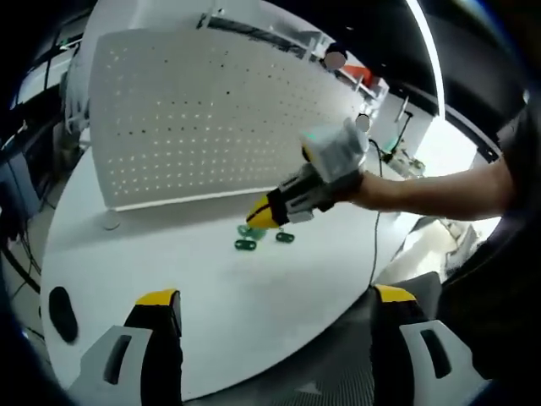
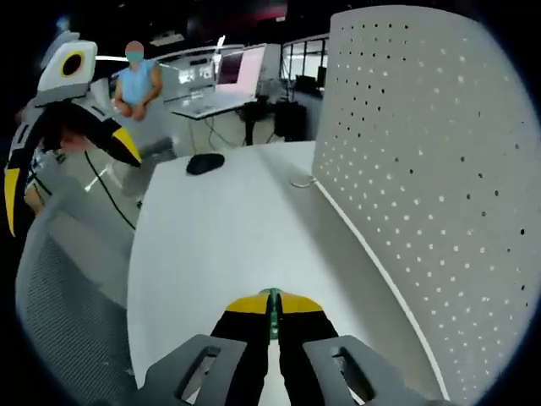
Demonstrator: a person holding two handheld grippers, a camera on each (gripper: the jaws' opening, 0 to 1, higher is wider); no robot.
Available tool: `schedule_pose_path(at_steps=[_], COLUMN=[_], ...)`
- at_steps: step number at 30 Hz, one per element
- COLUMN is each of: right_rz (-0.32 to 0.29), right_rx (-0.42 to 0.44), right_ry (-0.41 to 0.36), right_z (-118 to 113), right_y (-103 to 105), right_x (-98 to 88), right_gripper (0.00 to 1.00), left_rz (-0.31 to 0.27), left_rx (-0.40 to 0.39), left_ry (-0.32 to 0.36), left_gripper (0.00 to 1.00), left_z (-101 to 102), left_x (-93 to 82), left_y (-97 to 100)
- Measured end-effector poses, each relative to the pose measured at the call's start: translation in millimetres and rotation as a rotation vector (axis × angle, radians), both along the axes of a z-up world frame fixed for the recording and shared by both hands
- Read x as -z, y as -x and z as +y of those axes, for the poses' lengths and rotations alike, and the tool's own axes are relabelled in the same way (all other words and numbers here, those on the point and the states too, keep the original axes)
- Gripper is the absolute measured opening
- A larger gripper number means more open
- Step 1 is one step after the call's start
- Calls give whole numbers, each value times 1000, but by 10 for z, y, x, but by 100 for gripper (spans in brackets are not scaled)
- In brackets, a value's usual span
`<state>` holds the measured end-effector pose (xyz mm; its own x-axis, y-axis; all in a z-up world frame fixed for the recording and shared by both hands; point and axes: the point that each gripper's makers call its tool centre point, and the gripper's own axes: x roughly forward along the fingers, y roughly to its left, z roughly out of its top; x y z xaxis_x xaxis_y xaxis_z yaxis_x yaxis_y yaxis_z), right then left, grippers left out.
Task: Insert the hook assembly into the mounting plate slot until the hook locks in place.
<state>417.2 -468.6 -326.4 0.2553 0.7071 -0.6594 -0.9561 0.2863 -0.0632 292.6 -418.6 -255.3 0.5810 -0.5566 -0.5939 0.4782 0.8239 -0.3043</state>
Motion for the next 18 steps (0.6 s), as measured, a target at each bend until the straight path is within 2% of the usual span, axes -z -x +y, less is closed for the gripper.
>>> schedule_pose_path(at_steps=[2,8,10,13,18], right_rz=[-26,-44,-89,-118,-98], right_rx=[18,76,76,116,170], right_ry=[-22,-96,-117,-156,-223], right_z=[-14,-67,-83,-116,-146], right_y=[32,170,220,270,397], right_x=[-99,-365,-482,-647,-855], right_gripper=[0,0,0,0,0], left_rz=[-6,-6,-6,-32,-46], left_rx=[7,-6,0,16,25], left_ry=[-7,-23,-23,-42,-41], left_gripper=[94,93,92,88,87], left_z=[-3,21,-1,-23,-63], left_x=[-9,19,9,-34,-57], left_y=[-9,-39,-35,-47,-71])
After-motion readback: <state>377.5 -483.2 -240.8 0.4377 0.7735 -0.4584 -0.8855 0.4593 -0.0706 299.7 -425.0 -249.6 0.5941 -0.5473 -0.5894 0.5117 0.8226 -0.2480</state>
